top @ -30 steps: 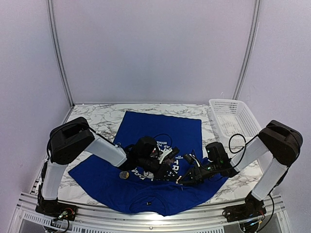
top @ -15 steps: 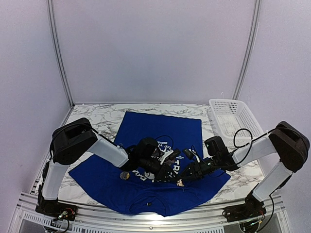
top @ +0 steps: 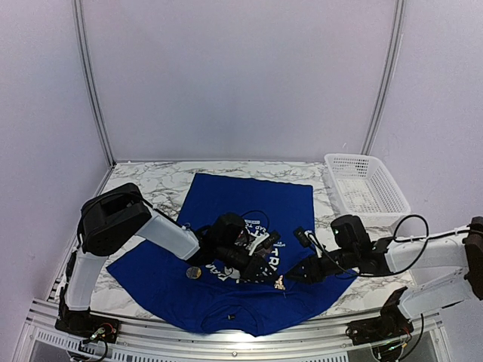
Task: Pin the brooch onto the clothing
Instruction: Position the brooch on the flattened clothing.
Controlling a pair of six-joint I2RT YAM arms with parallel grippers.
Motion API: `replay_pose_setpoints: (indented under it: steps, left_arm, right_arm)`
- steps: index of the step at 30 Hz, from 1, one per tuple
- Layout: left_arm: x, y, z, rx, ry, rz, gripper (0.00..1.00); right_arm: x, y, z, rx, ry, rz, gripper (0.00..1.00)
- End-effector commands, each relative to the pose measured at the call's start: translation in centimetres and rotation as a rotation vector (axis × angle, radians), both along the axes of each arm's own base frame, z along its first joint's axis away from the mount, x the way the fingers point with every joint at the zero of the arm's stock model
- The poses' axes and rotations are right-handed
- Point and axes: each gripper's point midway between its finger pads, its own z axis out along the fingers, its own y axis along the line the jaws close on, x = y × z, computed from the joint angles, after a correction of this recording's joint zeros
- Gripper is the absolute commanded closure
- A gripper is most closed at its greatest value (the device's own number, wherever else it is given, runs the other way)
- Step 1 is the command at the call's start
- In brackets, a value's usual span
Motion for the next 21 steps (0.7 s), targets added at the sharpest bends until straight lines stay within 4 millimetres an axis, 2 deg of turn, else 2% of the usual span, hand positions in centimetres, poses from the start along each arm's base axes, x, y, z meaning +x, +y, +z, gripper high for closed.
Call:
replay_pose_setpoints:
  steps: [1,7,12,17,21]
  left_arm:
    - [-0.4,0.1,0.7,-0.017,-0.001,-0.029,1.00]
    - [-0.2,0.4,0.7,-0.011,0.012,-0.030,1.00]
    - [0.4,0.9,0.6,-0.003,0.040,-0.020,1.00]
    - [0.4,1.0,0.2,0.003,0.056,-0.029,1.00]
    - [0.6,1.2,0.2,0.001,0.059,-0.034,1.00]
  right_arm:
    - [0.2,-0.9,-1.3,-0.104,-0.189,-0.027,0.61]
    - [-0.1,-1.4,-2.0,-0.116,-0.241,-0.063,0.61]
    - [-1.4,-1.2,-3.1,-0.121,-0.218,-0.044,0.61]
    - [-2.6,-0.7,-3.6,-0.144,-0.243,-0.023,0.51]
    - [-2.1,-0.9,-3.9,-0.175,-0.284,-0.051,0.50]
